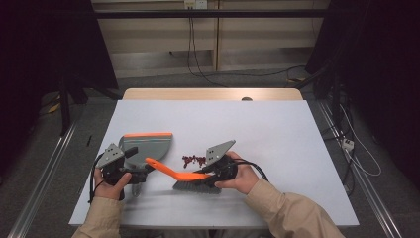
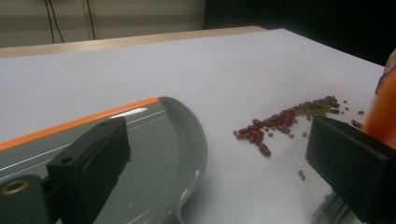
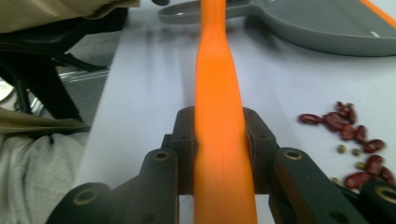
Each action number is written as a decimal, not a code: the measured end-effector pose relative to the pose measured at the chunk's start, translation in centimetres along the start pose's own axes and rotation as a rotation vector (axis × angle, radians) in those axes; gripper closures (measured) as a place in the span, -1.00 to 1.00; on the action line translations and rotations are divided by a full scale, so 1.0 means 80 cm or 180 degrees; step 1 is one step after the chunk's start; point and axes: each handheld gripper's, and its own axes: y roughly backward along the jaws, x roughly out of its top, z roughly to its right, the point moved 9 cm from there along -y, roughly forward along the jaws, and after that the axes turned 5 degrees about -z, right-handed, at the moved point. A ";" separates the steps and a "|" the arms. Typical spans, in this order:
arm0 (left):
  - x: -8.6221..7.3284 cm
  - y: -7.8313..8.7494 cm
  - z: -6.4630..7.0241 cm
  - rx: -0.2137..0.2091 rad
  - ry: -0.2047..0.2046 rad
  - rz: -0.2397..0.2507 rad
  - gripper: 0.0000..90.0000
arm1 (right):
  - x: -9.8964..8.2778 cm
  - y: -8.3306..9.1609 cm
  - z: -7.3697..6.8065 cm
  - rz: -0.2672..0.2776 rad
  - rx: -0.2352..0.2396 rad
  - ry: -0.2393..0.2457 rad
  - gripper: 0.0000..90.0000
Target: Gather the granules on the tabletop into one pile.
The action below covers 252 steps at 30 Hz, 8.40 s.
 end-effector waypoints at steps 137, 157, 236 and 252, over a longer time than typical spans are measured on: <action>-0.002 -0.002 0.000 -0.0036 -0.0014 -0.0038 -0.88 | 0.044 -0.014 0.065 0.1012 -0.1339 -0.1722 0.59; -0.001 -0.001 0.000 -0.0047 -0.0018 -0.0027 -0.88 | 0.010 -0.027 0.093 0.0653 -0.1698 -0.2175 0.56; 0.001 -0.003 0.006 -0.0065 -0.0070 -0.0029 -0.88 | -0.067 0.066 0.094 0.0660 -0.2077 -0.2699 0.55; 0.000 -0.004 0.004 -0.0052 -0.0061 -0.0049 -0.88 | -0.032 0.072 0.095 0.0961 -0.1962 -0.2599 0.58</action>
